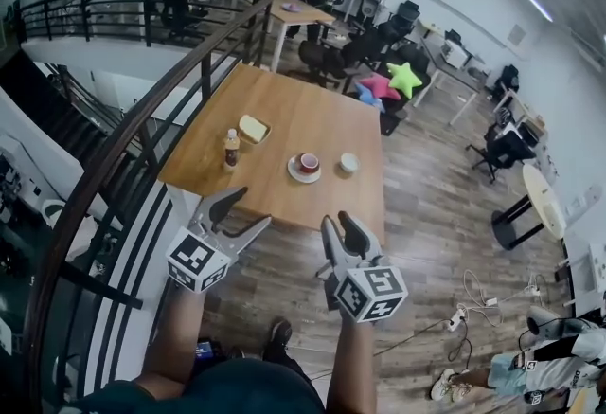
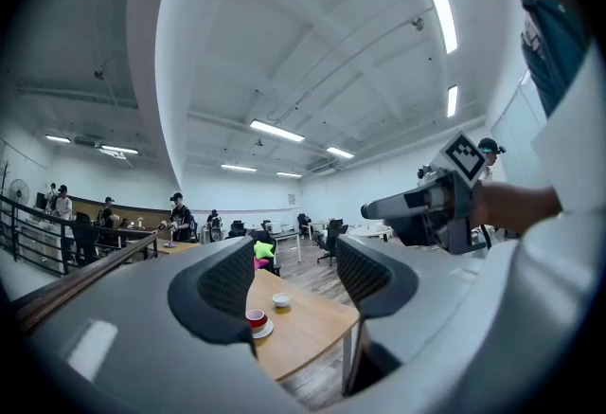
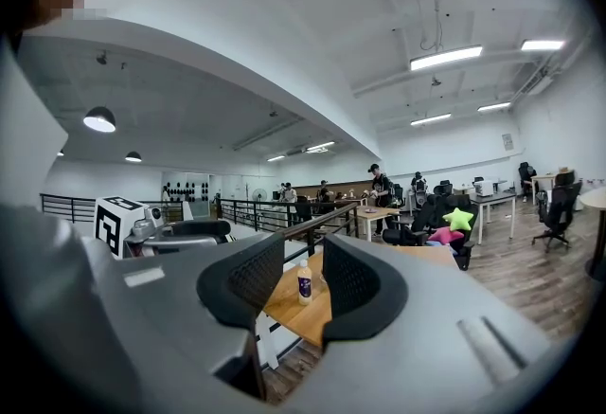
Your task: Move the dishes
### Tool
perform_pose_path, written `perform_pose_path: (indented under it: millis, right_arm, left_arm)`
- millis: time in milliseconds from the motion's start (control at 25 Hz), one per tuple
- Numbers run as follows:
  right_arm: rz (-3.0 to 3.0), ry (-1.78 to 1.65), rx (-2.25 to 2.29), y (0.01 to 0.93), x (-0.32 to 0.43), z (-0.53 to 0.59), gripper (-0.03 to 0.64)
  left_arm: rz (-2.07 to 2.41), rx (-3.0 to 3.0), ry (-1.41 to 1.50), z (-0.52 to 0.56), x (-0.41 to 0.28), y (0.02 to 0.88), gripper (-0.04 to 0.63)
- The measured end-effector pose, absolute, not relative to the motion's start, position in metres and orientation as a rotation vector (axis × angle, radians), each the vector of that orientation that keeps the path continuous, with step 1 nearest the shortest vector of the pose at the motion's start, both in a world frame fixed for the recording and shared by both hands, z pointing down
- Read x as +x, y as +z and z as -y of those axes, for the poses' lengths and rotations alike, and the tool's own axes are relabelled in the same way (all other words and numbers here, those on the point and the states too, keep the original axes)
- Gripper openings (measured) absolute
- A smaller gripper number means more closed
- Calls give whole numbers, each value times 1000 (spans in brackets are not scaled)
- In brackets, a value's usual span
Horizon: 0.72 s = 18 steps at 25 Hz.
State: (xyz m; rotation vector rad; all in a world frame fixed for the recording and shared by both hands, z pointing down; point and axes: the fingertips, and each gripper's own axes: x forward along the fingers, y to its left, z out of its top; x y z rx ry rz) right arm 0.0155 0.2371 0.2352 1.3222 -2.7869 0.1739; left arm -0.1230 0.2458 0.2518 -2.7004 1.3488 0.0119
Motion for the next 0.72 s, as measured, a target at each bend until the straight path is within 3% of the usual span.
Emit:
perform_pose_path:
  millis: [720]
  right_arm:
    - [2835,247,1227,251,52,-125,110]
  left_arm:
    - [-1491,-2652,-40,-157,-98,268,258]
